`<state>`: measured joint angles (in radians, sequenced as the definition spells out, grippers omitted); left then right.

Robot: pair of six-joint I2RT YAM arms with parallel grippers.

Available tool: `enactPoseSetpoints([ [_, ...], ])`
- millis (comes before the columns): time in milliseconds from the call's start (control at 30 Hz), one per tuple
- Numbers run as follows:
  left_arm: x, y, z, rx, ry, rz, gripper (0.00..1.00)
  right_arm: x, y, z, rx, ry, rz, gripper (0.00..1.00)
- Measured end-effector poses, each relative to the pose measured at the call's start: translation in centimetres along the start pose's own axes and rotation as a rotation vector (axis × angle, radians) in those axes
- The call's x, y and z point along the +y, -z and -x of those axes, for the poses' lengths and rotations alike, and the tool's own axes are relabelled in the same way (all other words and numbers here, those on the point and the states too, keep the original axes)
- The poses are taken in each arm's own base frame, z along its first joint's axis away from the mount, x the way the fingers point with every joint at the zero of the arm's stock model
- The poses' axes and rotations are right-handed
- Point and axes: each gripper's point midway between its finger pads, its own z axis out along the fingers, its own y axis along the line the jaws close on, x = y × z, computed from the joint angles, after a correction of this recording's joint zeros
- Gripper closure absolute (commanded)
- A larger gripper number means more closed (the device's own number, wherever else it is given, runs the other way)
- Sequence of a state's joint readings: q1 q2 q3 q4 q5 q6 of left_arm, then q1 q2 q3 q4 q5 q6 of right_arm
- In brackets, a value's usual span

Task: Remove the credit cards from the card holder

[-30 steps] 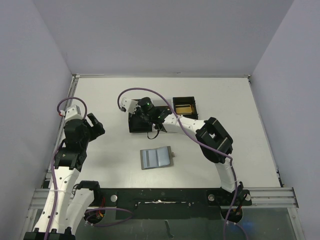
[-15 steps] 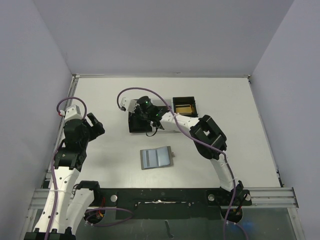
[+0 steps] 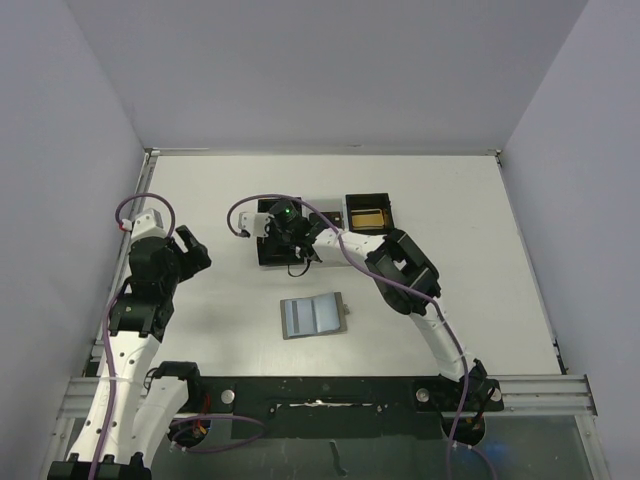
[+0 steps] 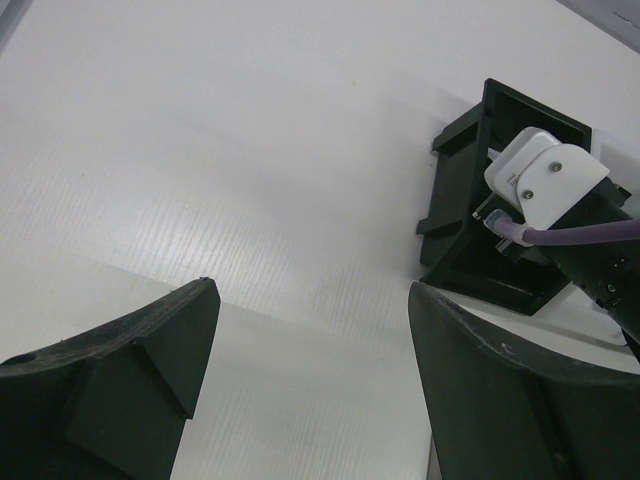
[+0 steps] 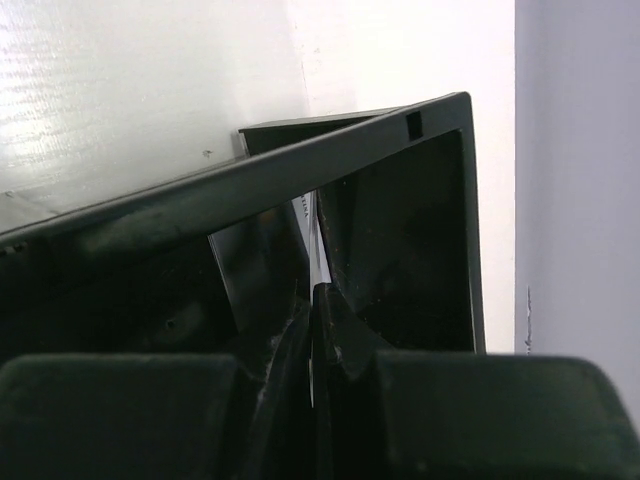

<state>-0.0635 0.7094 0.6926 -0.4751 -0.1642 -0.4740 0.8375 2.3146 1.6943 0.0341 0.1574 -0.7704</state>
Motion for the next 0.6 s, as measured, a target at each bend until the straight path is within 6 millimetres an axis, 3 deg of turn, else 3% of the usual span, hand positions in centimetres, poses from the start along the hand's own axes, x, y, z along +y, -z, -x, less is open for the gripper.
enactPoseSetpoints([
  [167,-0.1,0.0,-0.1,0.004,0.000,-0.005,0.24,-0.1,-0.1,-0.1,0.002,0.044,0.001,0.83],
  [600,0.0,-0.2,-0.3,0.017,-0.006,-0.005,0.24,0.9,0.1,-0.7,0.024,0.071,0.051,0.68],
])
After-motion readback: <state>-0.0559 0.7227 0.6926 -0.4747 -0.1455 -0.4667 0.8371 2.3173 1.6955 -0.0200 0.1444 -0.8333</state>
